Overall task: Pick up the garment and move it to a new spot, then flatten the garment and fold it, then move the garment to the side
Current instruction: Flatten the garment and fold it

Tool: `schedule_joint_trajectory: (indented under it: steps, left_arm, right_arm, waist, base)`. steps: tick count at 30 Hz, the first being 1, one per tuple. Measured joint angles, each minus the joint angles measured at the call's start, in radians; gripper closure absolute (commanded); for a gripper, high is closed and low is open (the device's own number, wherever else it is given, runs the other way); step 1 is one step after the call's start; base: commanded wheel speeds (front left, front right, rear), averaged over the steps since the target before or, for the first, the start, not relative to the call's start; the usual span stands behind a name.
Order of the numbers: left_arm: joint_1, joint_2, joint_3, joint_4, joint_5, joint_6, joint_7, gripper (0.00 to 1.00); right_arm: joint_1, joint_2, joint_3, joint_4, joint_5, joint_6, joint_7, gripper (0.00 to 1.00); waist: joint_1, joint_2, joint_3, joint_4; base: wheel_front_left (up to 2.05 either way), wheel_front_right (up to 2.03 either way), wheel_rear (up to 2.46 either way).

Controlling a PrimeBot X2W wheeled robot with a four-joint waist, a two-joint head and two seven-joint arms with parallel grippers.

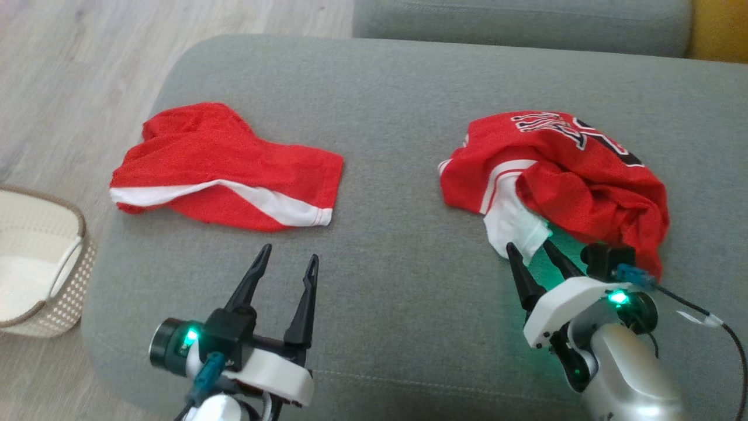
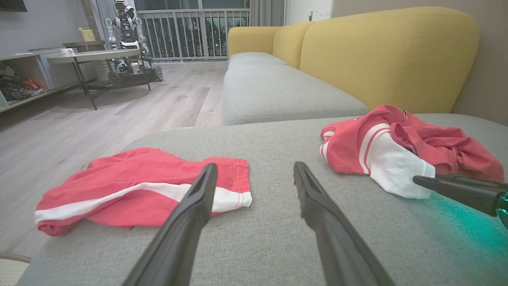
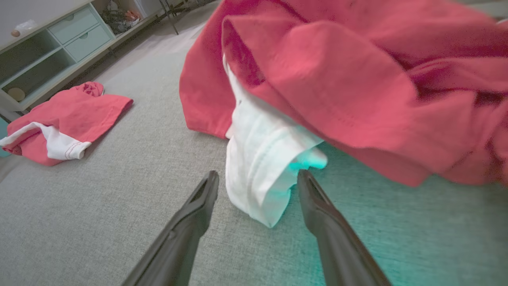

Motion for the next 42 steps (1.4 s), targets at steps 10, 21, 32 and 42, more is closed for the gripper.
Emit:
schedule_joint_trajectory:
  steps: [10, 21, 32, 42]
  left_arm:
    - [-0.003, -0.018, 0.0, 0.018, 0.019, -0.018, 0.0, 0.0]
    - [0.031, -0.022, -0.002, 0.031, 0.034, -0.026, 0.0, 0.0]
    - [0.042, -0.026, -0.012, 0.031, 0.048, -0.027, 0.0, 0.0]
    - [0.042, -0.033, -0.008, 0.034, 0.048, -0.026, 0.0, 0.0]
  right_arm:
    - [-0.094, -0.004, 0.116, 0.08, 0.072, 0.0, -0.045, 1.0]
    - [-0.116, -0.007, 0.312, -0.271, 0.25, 0.0, -0.049, 1.0]
    - [-0.121, -0.011, 0.655, -0.132, 0.362, 0.0, 0.008, 0.0]
    - [-0.169, -0.012, 0.675, -0.019, 0.295, 0.0, -0.008, 0.0]
  waist:
    - [0.0, 0.0, -0.007, 0.035]
    - [0.0, 0.0, -0.103, 0.027]
    - [0.0, 0.0, -0.1, 0.03]
    - [0.0, 0.0, -0.11, -0.022]
  base:
    - [0.0, 0.0, 0.0]
    - [0.0, 0.0, 0.0]
    - [0.0, 0.0, 0.0]
    - [0.0, 0.0, 0.0]
